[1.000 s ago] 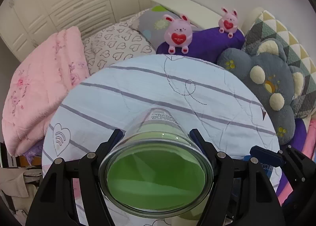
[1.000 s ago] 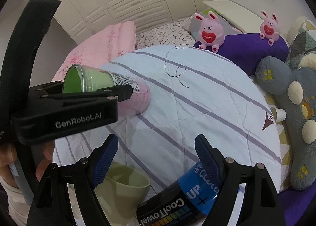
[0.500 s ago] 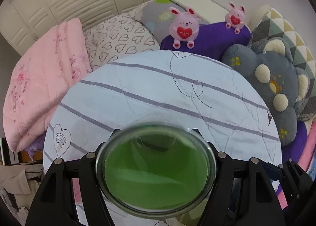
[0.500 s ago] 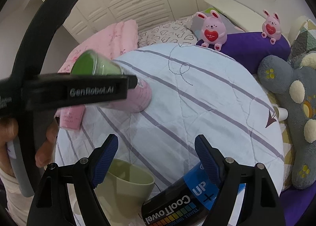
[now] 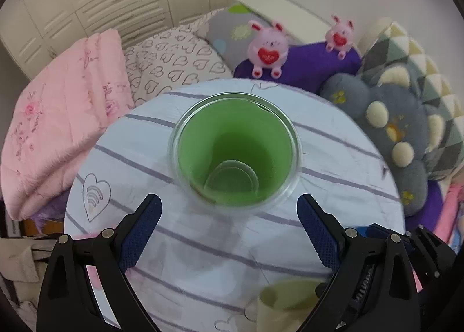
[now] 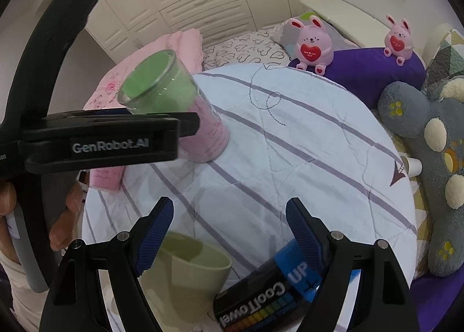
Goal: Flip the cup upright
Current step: 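Open the left tool and withdraw both tools from the canister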
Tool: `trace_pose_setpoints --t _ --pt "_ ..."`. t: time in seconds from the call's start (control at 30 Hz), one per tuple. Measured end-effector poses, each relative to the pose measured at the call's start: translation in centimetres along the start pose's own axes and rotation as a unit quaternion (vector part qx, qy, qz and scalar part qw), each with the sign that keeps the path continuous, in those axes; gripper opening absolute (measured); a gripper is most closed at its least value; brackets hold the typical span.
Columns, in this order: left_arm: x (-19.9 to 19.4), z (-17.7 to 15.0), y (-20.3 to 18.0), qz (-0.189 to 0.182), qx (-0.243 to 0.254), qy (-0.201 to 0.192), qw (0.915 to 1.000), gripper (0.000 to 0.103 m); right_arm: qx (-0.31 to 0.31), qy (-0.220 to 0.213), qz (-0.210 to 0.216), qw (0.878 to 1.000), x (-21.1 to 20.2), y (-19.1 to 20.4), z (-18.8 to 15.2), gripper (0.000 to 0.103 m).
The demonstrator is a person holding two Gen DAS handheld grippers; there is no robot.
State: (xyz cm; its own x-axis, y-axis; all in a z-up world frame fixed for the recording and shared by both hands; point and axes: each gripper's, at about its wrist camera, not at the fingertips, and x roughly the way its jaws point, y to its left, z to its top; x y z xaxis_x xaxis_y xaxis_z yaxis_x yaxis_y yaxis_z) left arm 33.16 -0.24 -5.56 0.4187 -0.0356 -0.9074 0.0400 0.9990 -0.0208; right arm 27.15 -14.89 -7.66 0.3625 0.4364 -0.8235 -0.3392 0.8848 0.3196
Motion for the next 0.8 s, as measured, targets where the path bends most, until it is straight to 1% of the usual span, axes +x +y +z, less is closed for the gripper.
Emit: trace_pose_setpoints --t 0.13,0.23,0.3,0.37,0.47,0.53,0.67,0.8 --pt "-3.8 -1.9 0.6 -0.020 -0.006 -0.038 0.9991 0.096 -0.004 -0.015 -0.007 1.000 -2.1 0.9 -0.6 0.081" --pt "-8.1 -4.2 1.1 -0.026 -0.004 -0.088 0.9958 0.098 -0.010 -0.035 -0.015 0.999 -4.5 2.0 -1.6 0.081" --pt "-10.5 -5.8 1.4 -0.020 -0.002 -0.118 0.9928 0.098 -0.012 -0.052 -0.025 0.998 -6.2 2.7 -2.4 0.081" --pt "-13.2 -7.9 1.7 -0.006 0.000 -0.152 0.9883 0.098 -0.014 -0.074 -0.038 0.996 -7.8 3.6 -3.3 0.081" --pt "-16.3 -11.1 2.3 0.014 -0.011 -0.191 0.9815 0.099 -0.011 -0.113 -0.054 0.992 -10.5 4.8 -5.0 0.081" --pt "-17.8 -13.4 2.7 0.019 -0.015 -0.205 0.9785 0.099 -0.014 -0.142 -0.076 0.987 -12.2 5.9 -6.5 0.081" --pt "-19.6 -17.1 3.0 0.027 -0.022 -0.223 0.9741 0.099 -0.008 -0.188 -0.101 0.977 -14.9 7.8 -9.1 0.081" --pt "-20.6 -20.3 2.5 0.029 -0.017 -0.236 0.9712 0.099 -0.004 -0.238 -0.133 0.962 -17.3 9.7 -11.9 0.081"
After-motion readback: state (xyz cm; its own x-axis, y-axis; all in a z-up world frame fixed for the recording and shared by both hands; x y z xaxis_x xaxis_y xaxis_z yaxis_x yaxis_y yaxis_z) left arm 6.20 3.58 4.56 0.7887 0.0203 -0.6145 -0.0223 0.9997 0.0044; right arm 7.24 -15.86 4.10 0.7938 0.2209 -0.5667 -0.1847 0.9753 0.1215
